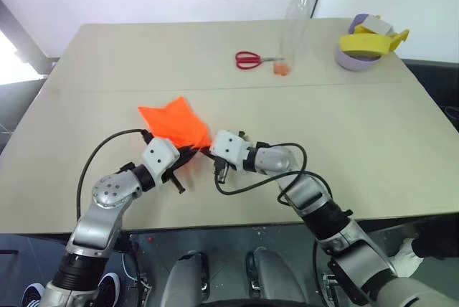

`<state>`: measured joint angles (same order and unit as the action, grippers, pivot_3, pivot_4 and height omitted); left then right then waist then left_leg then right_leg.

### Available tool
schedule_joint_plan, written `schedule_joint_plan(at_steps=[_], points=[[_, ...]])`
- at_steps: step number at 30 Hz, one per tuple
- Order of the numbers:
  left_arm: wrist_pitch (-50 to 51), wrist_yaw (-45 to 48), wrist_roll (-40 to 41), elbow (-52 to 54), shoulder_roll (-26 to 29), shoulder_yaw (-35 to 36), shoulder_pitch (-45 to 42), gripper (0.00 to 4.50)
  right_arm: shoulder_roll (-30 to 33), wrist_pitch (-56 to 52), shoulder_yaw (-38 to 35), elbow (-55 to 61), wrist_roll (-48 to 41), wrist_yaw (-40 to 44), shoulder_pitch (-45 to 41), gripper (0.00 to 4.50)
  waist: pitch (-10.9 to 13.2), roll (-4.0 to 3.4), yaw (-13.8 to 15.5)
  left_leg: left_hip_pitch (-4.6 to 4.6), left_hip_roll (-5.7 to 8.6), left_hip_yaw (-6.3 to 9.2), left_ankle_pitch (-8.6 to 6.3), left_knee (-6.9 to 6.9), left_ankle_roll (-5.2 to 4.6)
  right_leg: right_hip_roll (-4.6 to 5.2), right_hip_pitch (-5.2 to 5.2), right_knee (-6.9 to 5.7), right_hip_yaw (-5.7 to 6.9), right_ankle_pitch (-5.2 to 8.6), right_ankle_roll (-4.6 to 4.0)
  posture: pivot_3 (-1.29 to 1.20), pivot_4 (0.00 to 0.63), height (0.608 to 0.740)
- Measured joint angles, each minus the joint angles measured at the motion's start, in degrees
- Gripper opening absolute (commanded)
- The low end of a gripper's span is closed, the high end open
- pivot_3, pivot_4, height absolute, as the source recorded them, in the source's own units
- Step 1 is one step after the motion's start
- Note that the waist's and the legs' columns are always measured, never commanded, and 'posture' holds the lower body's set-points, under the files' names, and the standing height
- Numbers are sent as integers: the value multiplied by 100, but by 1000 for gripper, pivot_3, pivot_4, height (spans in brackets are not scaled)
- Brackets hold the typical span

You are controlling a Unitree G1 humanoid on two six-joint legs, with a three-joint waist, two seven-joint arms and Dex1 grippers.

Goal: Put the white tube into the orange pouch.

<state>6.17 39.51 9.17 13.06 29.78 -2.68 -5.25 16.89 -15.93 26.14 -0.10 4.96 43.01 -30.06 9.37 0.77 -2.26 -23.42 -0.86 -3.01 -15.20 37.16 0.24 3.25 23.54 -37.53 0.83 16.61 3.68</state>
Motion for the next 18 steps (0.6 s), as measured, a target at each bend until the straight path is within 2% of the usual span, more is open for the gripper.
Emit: schedule_joint_plan(at_steps=[6, 9, 11, 12, 13, 15, 18], points=[[-47, 40, -2, -11, 132, 16, 63, 0, 368, -586, -595, 461, -503, 298, 76, 63, 0, 0, -6, 4, 0, 1, 0, 2, 0, 0, -1, -4, 0, 0, 0, 0, 150, 740], [-86, 104, 13, -42, 211, 93, 126, 0, 465, -1237, -1082, 777, -980, 378, 72, 879, 0, 0, -9, 4, -1, 2, 0, 0, 0, 0, 0, -5, 0, 0, 0, 0, 150, 740], [-132, 157, 22, -118, 285, 179, 169, 0, 557, -1618, -1322, 931, -1268, 452, 66, 1866, 0, 0, -7, 4, -1, 2, 0, 0, 0, 0, 0, -4, 0, 0, -1, 0, 150, 740], [-172, 174, 23, -160, 299, 192, 178, 0, 614, -1781, -1386, 1007, -1379, 479, 67, 2524, 0, 0, -5, 4, -1, 2, 0, 0, 0, 1, -1, -4, -1, 0, -1, 0, 150, 740], [-197, 190, 24, -193, 301, 194, 180, 0, 657, -1903, -1425, 1065, -1448, 492, 67, 2878, 0, 0, -3, 4, -1, 2, 0, 1, 0, 1, -1, -4, 0, 0, -1, 0, 150, 740], [-290, 227, 27, -274, 301, 194, 164, 0, 754, -2069, -1399, 1157, -1450, 446, 65, 3945, 0, 0, -4, 3, -1, 2, 0, 1, 0, 2, -1, -4, -1, 1, -2, 0, 150, 740], [-366, 267, 29, -417, 286, 196, 83, 0, 786, -2584, -1369, 1096, -1406, 171, -40, 3945, 0, 0, -14, 3, -1, 2, 0, 1, 0, 2, 1, -5, -1, 0, -3, 0, 150, 740]])
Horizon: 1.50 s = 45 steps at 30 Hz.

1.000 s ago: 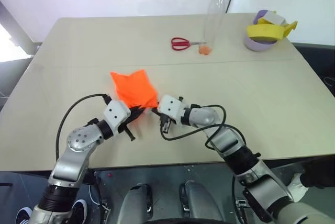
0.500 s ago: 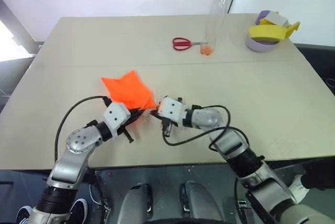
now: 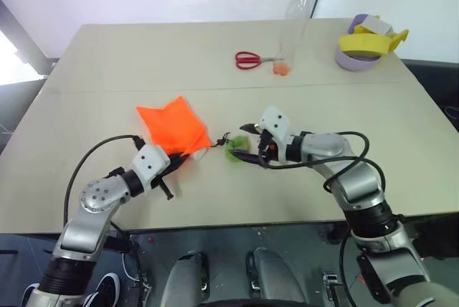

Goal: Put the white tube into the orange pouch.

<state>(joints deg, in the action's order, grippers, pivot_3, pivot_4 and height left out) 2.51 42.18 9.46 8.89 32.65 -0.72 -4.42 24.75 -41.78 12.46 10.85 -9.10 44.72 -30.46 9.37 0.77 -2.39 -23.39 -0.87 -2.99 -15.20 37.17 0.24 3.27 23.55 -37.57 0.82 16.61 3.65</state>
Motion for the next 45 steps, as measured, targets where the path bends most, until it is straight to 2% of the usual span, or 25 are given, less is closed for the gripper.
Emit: schedule_joint_plan(at_steps=[8, 13, 16, 18, 19, 22, 27, 34, 37, 39, 40, 41, 43, 45], points=[[-138, 19, 2, -29, -78, -10, -54, 0, -453, -1627, -58, -339, -182, -699, -372, 3945, 0, -1, 1, -3, 0, -1, 0, -2, 0, 0, 3, 1, 0, 0, 0, 0, 150, 740], [-119, -8, 2, 15, -144, -26, -54, 0, -518, -1461, 61, -885, -25, -984, -496, 3945, -1, -1, 1, -3, 0, -2, 0, -1, 0, 1, 2, 0, 0, -1, 0, 0, 150, 740], [-70, -20, 2, 48, -152, -26, -54, 0, -514, -1274, 135, -1015, 4, -1004, -520, 3129, -1, -1, 0, -2, 0, -2, 0, -1, 0, 0, 2, -2, 1, -1, 1, 0, 150, 740], [-67, -34, 0, 63, -155, -26, -54, 0, -508, -1248, 193, -1015, -1, -972, -519, 2068, -1, -1, -6, -2, 0, -3, 0, 0, 0, 0, 2, -2, 1, -1, 1, 0, 150, 740], [-67, -46, -2, 70, -155, -26, -54, 0, -509, -1243, 203, -1015, -15, -953, -515, 1704, -1, -1, -5, -2, 0, -3, 0, 0, 0, 0, 2, -2, 0, -1, 1, 0, 150, 740], [-67, -66, -3, 75, -156, -25, -54, 0, -512, -1222, 211, -1015, -21, -950, -507, 74, -1, -1, 1, -2, 0, -3, 1, 0, 0, 0, 1, -2, 1, -1, 1, 0, 150, 740], [79, -125, 63, 82, -260, -23, -57, 0, -476, -1085, 84, -1025, -110, -926, -509, 24, -1, -1, 11, -2, 1, -3, 1, 3, 0, 0, 0, -3, 1, -1, 2, 0, 150, 740], [613, -155, 544, 198, -428, 47, -111, 0, -314, -1352, -1233, -495, -1228, -538, -509, 24, -1, -1, 23, -2, 1, -2, 1, 2, -1, -1, -1, -3, 3, -2, 3, 0, 150, 740], [723, -113, 660, 196, -468, 54, -188, 894, -315, -1436, -1403, -176, -1525, -521, -515, 0, -1, -1, 0, -1, 1, -2, 1, 2, -1, -2, -1, -6, 3, -2, 3, 0, 150, 740], [711, -52, 724, 192, -467, 56, -259, 1868, -319, -1452, -1381, -77, -1620, -522, -516, 0, -1, -1, 7, 0, 1, -2, 1, 4, -2, -3, -1, -9, 3, -2, 3, 0, 150, 740], [701, -23, 738, 188, -467, 56, -273, 2190, -318, -1448, -1363, -71, -1634, -529, -516, 0, -1, -1, 10, 0, 1, -2, 2, 5, -2, -3, -2, -9, 3, -2, 3, 0, 150, 740], [689, 5, 744, 179, -467, 56, -275, 2842, -317, -1434, -1326, -71, -1637, -543, -515, 0, -1, -1, 9, 0, 1, -3, 2, 6, -3, -2, -2, -9, 3, -2, 3, 0, 150, 740], [676, 17, 745, 131, -468, 56, -278, 3789, -312, -1399, -1269, -71, -1638, -558, -513, 0, -1, -1, 11, 0, 1, -3, 2, 7, -3, -2, -2, -9, 3, -2, 3, 0, 150, 740], [602, 50, 742, 107, -464, 58, -277, 3789, -300, -1359, -1225, -71, -1635, -578, -513, 0, -1, -1, 18, -1, 1, -2, 2, 7, -3, -2, -2, -9, 3, -2, 3, 0, 150, 740]])
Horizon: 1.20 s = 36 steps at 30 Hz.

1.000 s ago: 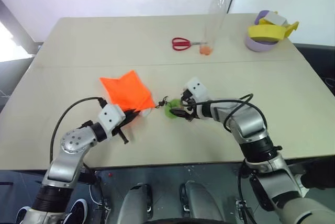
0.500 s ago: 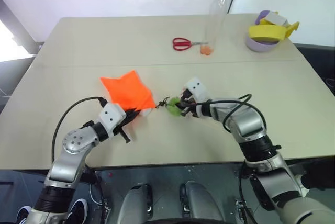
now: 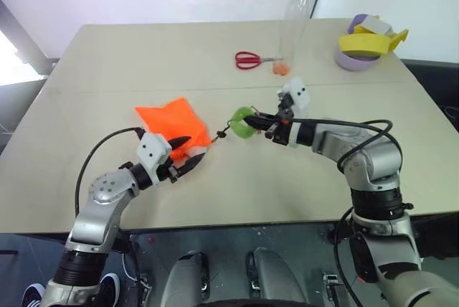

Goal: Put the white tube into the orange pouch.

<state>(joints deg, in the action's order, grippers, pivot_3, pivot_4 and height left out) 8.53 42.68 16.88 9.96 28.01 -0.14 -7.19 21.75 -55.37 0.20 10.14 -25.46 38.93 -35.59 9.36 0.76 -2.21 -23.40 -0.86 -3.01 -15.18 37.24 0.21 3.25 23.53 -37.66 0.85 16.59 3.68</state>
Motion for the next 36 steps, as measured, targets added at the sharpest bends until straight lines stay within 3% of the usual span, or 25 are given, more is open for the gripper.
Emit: schedule_joint_plan(at_steps=[6, 10, 17, 20, 36], points=[[-248, 57, 61, 77, -25, 108, -66, 3789, 23, 170, 87, -35, 56, -73, 0, 0, 0, 0, 3, 0, 0, 0, 0, 0, 0, 0, -1, 0, 0, 0, 0, 0, 150, 740], [-274, -261, -11, 153, -399, 39, -280, 3789, 7, 252, 174, -102, 77, -147, -10, 0, 0, 1, 28, 0, 0, 0, 1, 3, -1, 0, -4, 0, 0, 0, 0, 0, 150, 740], [-455, -1666, -1405, -138, -1268, -659, -551, 3789, 6, 326, 278, -163, 120, -204, -35, 0, 0, 1, 129, -1, 2, -3, 3, 5, -5, -7, -4, 1, 0, -5, 9, 0, 150, 740], [-464, -1880, -1522, -221, -1446, -736, -499, 3789, 6, 326, 279, -167, 150, -226, -35, 0, 0, 1, 137, -1, 1, -2, 3, 6, -5, -8, -5, -1, 0, -5, 9, 0, 150, 740], [-280, -2242, -1841, -525, -1822, -1090, -504, 3789, -43, 327, 282, -167, 159, -264, -43, 0, 0, 1, 147, -1, 1, -2, 4, 14, -8, -9, -9, -1, 1, -7, 13, 0, 150, 740]])
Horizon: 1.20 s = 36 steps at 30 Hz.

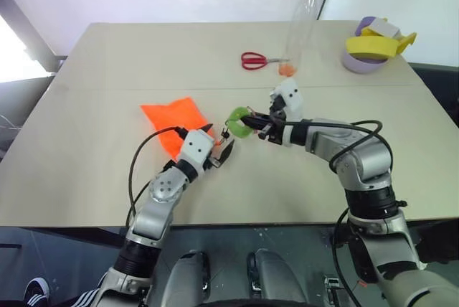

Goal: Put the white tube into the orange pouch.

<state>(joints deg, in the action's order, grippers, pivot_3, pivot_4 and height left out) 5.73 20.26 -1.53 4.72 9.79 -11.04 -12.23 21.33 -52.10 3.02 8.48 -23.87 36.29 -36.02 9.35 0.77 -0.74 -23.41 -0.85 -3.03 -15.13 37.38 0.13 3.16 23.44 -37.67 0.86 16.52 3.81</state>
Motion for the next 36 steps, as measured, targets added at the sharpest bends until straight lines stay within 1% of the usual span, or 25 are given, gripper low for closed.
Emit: schedule_joint_plan(at_steps=[6, 7, 8, 10, 13, 14, 15, 25, 27, 30, 32, 33, 36], points=[[5, -104, -55, -70, -131, -15, -7, 3789, -2, -1, 1, 0, 0, -3, 0, 0, 0, 0, -1, 0, 0, 0, 0, 1, 0, 0, 0, 0, 0, 0, 0, 0, 150, 740], [5, -105, -55, -85, -136, -15, -20, 3553, -2, -1, 1, 0, 0, -3, 0, 0, 0, 0, -1, 0, 0, 0, 0, 1, 0, 0, 0, 0, 0, 0, 0, 0, 150, 740], [3, -107, -53, -106, -142, -15, -45, 3264, -1, -1, 3, 0, 1, -3, 0, 0, 0, 0, 0, 0, 0, 0, 0, 1, 0, 0, 0, 0, 0, 0, 0, 0, 150, 740], [3, -89, -47, -139, -152, -15, -101, 2507, -1, -3, 5, 0, 0, -4, 0, 0, 0, 0, 0, 0, 0, 0, 0, 2, 0, 0, -1, 0, 0, 0, 0, 0, 150, 740], [1, -74, -40, -140, -182, -12, -153, 893, -2, -5, 8, 0, 0, -10, 0, 0, 0, 0, 2, -1, 0, 0, 0, 2, 0, 0, -1, 0, 0, 0, 1, 0, 150, 740], [1, -70, -35, -141, -199, -13, -155, 431, -1, -7, 9, 0, 0, -14, 0, 0, 0, 0, 2, 0, 0, 0, 0, 2, 0, 0, -1, 0, 0, 0, 1, 0, 150, 740], [2, -65, -33, -143, -209, -15, -155, 80, -1, -7, 10, 0, 0, -19, 0, 0, 0, 0, 2, 0, 0, 0, 0, 2, 0, 0, -1, 0, 0, 0, 1, 0, 150, 740], [4, -123, -38, -184, -241, 14, -154, 80, -1, -15, 11, 0, 0, -51, 0, 0, 0, 0, 1, 0, 0, 0, 0, 3, 0, 0, -1, 0, 0, -1, 1, 0, 150, 740], [-1, -12, 133, -182, -250, 77, -146, 80, -1, -14, 11, 0, 1, -55, 0, 0, 0, 0, 0, 0, 0, 0, 0, 3, 0, 0, -1, 0, 0, -1, 1, 0, 150, 740], [-23, 158, 404, -172, -248, 129, -120, 897, 1, -14, 11, 0, 2, -58, -1, 0, 0, 0, 1, 0, 0, 0, 0, 3, 0, 0, -1, 0, 0, -1, 1, 0, 150, 740], [-25, 190, 445, -154, -211, 130, -116, 1934, 0, -13, 12, 0, 2, -58, -4, 0, 0, 0, 1, 0, 0, 0, 0, 4, 0, 0, -1, 0, 0, -1, 1, 0, 150, 740], [-25, 200, 455, -133, -192, 129, -111, 2323, 0, -13, 12, 0, 2, -58, -6, 0, 0, 0, -1, 0, 0, 0, 0, 4, 0, 0, -1, 0, 0, -1, 1, 0, 150, 740], [-45, 149, 401, -117, -149, 127, -103, 2323, 0, -13, 12, 0, 2, -58, -8, 0, 0, 0, 0, 0, 0, 1, 0, 3, 0, 0, -1, 0, 0, -1, 1, 0, 150, 740]])
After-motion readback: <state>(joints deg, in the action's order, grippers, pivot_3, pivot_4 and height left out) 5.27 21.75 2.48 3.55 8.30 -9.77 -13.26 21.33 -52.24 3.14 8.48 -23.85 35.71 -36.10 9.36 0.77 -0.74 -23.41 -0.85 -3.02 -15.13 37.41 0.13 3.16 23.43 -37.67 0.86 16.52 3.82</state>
